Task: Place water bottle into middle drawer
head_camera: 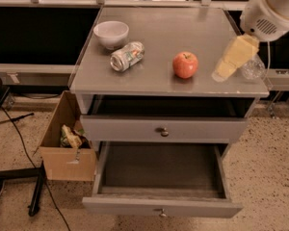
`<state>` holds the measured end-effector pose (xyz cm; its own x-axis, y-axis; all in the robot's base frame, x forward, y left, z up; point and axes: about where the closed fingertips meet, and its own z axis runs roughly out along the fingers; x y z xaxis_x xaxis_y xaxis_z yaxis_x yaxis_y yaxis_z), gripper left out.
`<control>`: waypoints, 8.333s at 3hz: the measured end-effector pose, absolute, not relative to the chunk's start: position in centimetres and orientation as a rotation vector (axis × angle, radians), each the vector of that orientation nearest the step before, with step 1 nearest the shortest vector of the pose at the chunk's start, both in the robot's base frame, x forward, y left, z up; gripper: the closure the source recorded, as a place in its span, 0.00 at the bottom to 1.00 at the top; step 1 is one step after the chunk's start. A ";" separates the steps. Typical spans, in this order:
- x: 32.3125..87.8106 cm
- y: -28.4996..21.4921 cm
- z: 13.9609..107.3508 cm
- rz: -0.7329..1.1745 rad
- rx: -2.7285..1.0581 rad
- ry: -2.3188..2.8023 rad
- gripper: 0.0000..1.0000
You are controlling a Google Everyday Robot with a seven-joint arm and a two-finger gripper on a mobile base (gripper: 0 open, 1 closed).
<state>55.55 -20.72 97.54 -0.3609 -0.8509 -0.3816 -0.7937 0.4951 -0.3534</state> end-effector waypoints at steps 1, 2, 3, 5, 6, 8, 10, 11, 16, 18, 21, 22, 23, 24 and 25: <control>61.4 -21.5 96.9 -0.180 -1.178 2.242 0.00; 61.7 -21.7 96.7 -0.171 -1.127 2.261 0.00; 61.4 -21.6 96.7 -0.218 -1.125 2.268 0.00; 65.5 -26.9 94.9 -0.396 -0.824 2.362 0.00; 68.1 -30.4 93.5 -0.423 -0.606 2.415 0.00; 71.0 -34.7 90.8 -0.356 -0.314 2.499 0.00; 71.9 -35.4 88.3 -0.295 -0.233 2.567 0.00; 71.8 -35.0 87.2 -0.275 -0.238 2.595 0.18; 71.4 -35.1 85.5 -0.257 -0.231 2.634 0.88; 71.3 -34.9 85.5 -0.253 -0.248 2.634 1.00; 62.7 -37.4 92.1 -0.228 -0.666 2.484 1.00; 58.4 -38.2 93.3 -0.172 -0.857 2.474 1.00; 57.5 -38.0 92.5 -0.173 -0.974 2.482 1.00; 57.2 -37.4 92.2 -0.171 -1.006 2.463 1.00; 55.1 -36.5 91.9 -0.139 -1.088 2.421 1.00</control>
Offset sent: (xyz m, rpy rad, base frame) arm 0.0461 -0.0051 -0.0045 0.0351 -0.0489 -0.0877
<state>55.14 -36.45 91.93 -0.5692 -0.7273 -0.3836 -0.6786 0.6789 -0.2802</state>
